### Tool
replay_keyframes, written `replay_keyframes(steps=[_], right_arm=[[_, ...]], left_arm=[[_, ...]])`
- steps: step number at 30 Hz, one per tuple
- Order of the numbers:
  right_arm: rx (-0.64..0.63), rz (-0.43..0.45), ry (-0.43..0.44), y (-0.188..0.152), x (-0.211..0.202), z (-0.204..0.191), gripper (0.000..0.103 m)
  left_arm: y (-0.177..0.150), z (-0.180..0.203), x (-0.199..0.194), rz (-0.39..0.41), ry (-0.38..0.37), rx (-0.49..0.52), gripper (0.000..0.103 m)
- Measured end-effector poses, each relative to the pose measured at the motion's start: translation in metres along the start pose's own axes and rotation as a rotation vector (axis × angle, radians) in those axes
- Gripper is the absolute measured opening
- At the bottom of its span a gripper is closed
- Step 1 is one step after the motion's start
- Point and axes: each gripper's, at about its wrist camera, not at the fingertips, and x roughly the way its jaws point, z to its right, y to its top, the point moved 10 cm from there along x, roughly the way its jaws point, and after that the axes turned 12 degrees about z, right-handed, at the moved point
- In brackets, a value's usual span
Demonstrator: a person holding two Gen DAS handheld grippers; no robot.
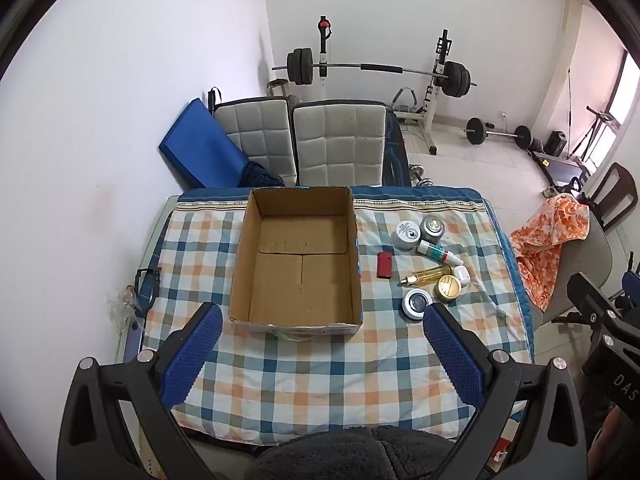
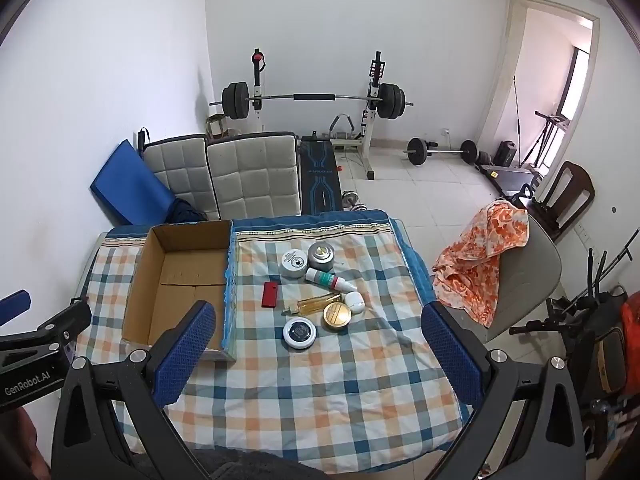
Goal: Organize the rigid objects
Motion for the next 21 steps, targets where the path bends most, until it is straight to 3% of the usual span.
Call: replay_keyframes(steps=[21], right_arm=[[0.009,0.015,0.005,0.0019,-0.0011,-0.0007,0.103]], left_arm=[[-0.0022,0.0048,-0.0025,-0.003,-0.003,-0.002,0.103]])
